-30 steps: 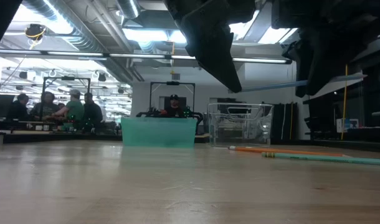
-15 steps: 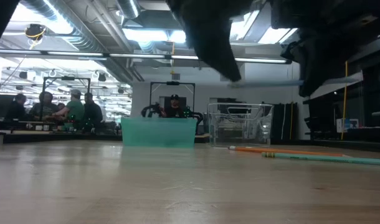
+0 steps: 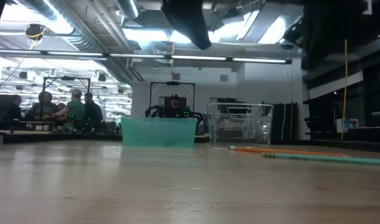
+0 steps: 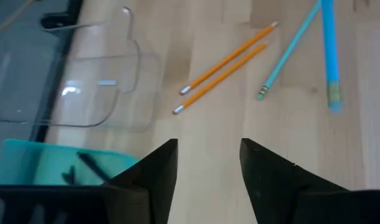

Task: Sort pens & pencils
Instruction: Put the blue pencil into the transparent bin

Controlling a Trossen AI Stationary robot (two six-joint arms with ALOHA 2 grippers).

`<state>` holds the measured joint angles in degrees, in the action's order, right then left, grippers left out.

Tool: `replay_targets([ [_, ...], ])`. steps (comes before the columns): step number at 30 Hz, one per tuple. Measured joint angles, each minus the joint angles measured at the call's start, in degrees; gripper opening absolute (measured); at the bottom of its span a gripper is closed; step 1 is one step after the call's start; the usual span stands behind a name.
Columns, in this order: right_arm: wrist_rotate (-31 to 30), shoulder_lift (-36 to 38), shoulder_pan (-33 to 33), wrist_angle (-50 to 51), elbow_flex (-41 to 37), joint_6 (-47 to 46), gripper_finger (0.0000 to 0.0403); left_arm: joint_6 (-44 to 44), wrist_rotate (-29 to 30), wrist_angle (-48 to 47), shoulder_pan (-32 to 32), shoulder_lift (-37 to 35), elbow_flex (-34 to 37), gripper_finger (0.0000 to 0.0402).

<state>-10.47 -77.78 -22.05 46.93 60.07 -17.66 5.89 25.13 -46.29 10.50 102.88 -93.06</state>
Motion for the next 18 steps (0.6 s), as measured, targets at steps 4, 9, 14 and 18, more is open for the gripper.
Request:
replay_targets([
  [4, -0.55, 7.75, 1.57, 1.91, 0.00, -1.85, 0.0023, -0.24, 0.36, -1.61, 0.02, -1.77, 0.06, 0.0165],
  [9, -4.44, 18.51, 3.46, -0.47, 0.04, -2.14, 0.0023, 0.77, 0.41, -4.36, 0.02, -2.15, 0.09, 0.0165],
  [14, -7.25, 28.84, 4.63, -7.19, 0.04, 1.84, 0.0023, 4.15, 0.35, -6.48, 0.02, -1.54, 1.29, 0.0165],
  [18, -7.48, 35.11, 4.71, -16.97, 0.04, 7.89, 0.0023, 6.43, 0.32, -5.58, 0.02, -1.52, 4.17, 0.0165],
])
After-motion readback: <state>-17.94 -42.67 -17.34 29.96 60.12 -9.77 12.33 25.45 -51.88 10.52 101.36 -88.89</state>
